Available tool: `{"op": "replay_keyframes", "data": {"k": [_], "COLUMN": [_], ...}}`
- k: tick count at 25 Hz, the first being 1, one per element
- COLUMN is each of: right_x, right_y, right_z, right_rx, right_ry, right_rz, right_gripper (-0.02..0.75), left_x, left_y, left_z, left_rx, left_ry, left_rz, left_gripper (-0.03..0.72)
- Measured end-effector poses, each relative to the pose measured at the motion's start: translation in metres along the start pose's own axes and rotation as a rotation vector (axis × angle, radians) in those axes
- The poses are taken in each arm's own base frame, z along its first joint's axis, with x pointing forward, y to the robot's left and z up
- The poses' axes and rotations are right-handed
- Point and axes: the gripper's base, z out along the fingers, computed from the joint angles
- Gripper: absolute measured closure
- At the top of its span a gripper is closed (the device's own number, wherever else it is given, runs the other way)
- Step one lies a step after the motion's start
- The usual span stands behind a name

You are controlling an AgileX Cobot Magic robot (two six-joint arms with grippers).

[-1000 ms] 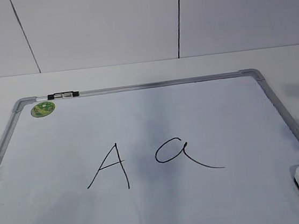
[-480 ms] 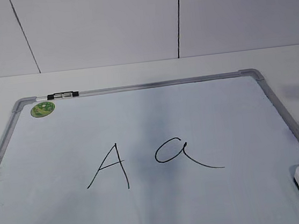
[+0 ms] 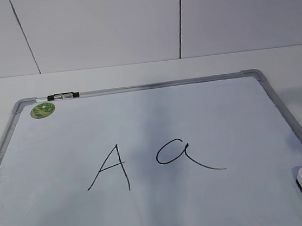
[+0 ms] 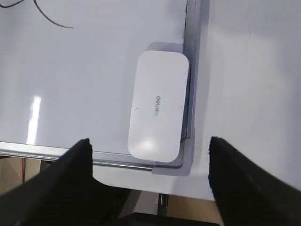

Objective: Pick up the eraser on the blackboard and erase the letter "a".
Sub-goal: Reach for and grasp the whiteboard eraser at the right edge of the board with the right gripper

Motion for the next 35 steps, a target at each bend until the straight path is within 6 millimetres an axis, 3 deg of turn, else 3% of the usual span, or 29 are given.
{"op": "replay_keyframes", "data": {"k": [4, 11, 26, 35], "right_x": [0.007, 0.019, -0.011, -0.021], "right_y": [0.001, 0.001, 0.003, 0.003], "right_z": [0.013, 0.039, 0.098, 0.119], "right_rx": [0.003, 0.002, -0.003, -0.008], "right_ry": [0.056, 0.177, 0.346, 0.34], "right_rz": [-0.022, -0.023, 0.058, 0.07], "right_gripper": [0.15, 0.15, 0.15, 0.115], "left_x": [-0.011, -0.018, -0.021, -0.021], "left_y": [0.001, 0.001, 0.0, 0.0], "left_z": [0.012, 0.017, 0.019, 0.019], "left_rx": [-0.002, 0.009, 0.019, 0.021], "left_ry": [0.083, 0.075, 0.068, 0.072], "left_rz": [-0.017, -0.033, -0.047, -0.05], "left_gripper": [0.365, 0.342, 0.309, 0.302]}}
